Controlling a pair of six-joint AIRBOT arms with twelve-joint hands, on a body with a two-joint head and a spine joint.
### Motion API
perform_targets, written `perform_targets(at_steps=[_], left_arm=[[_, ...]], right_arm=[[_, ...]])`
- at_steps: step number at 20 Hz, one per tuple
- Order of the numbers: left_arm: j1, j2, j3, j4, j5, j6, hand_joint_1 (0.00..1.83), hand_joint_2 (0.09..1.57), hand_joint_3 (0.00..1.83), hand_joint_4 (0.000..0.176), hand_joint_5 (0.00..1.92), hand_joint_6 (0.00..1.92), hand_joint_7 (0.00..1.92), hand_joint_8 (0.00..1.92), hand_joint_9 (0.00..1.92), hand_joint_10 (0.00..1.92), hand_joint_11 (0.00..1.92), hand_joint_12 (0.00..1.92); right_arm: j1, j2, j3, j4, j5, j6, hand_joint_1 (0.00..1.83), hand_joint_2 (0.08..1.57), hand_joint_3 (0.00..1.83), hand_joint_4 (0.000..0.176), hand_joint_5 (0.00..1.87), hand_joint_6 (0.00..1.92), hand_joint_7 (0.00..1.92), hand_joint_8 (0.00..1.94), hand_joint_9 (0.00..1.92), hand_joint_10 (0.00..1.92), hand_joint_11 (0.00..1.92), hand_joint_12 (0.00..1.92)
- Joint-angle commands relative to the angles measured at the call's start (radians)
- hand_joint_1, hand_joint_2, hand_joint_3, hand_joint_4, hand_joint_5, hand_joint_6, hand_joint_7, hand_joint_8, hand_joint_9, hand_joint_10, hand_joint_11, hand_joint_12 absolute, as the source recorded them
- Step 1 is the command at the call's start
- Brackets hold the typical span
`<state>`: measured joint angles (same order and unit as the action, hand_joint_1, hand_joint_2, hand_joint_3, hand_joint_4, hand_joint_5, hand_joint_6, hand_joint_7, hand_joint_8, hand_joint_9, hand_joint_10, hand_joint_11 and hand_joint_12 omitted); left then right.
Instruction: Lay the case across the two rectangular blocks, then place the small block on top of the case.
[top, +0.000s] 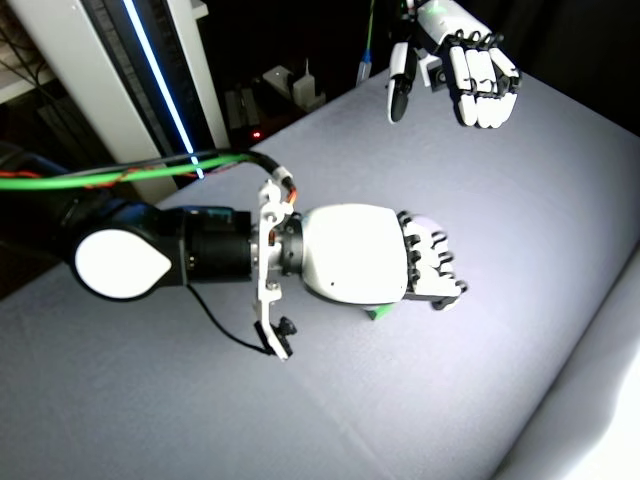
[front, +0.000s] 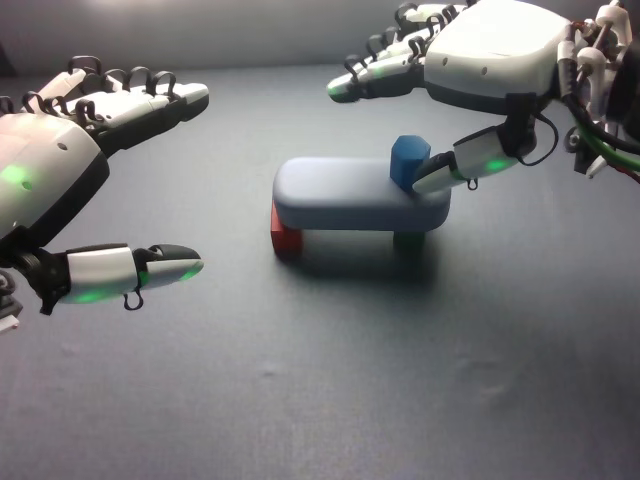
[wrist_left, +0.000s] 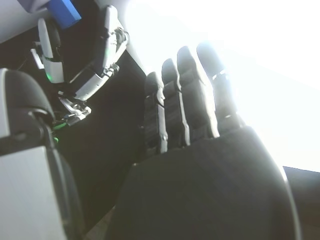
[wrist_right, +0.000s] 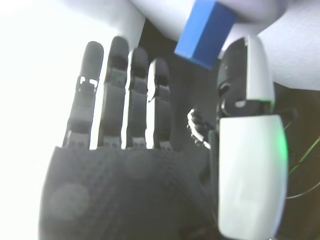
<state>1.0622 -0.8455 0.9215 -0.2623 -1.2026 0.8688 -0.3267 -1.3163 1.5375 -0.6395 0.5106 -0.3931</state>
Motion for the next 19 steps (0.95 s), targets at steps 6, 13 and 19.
perform_targets(at_steps=[6,13,19], left_arm=[[-0.009,-0.005,-0.003,0.008,-0.135,-0.005,0.92,0.94,0.00,0.000,0.35,0.00,0.38,0.00,0.39,0.01,0.00,1.01],[0.036,0.017,-0.032,-0.005,-0.218,-0.021,0.89,0.94,0.00,0.050,0.28,0.00,0.30,0.00,0.33,0.00,0.00,0.90],[0.072,0.038,-0.056,-0.016,-0.321,-0.029,0.61,0.96,0.00,0.117,0.13,0.00,0.12,0.00,0.13,0.00,0.00,0.69]], right_arm=[[0.019,0.047,-0.041,0.051,0.128,0.000,0.93,0.90,0.00,0.138,0.09,0.00,0.20,0.00,0.20,0.00,0.00,0.76],[-0.120,0.235,-0.195,0.259,0.425,0.000,0.82,0.90,0.00,0.176,0.00,0.00,0.00,0.00,0.00,0.00,0.00,0.00],[-0.385,0.317,-0.297,0.495,0.737,-0.004,0.84,0.85,0.00,0.176,0.00,0.00,0.00,0.00,0.00,0.00,0.00,0.00]])
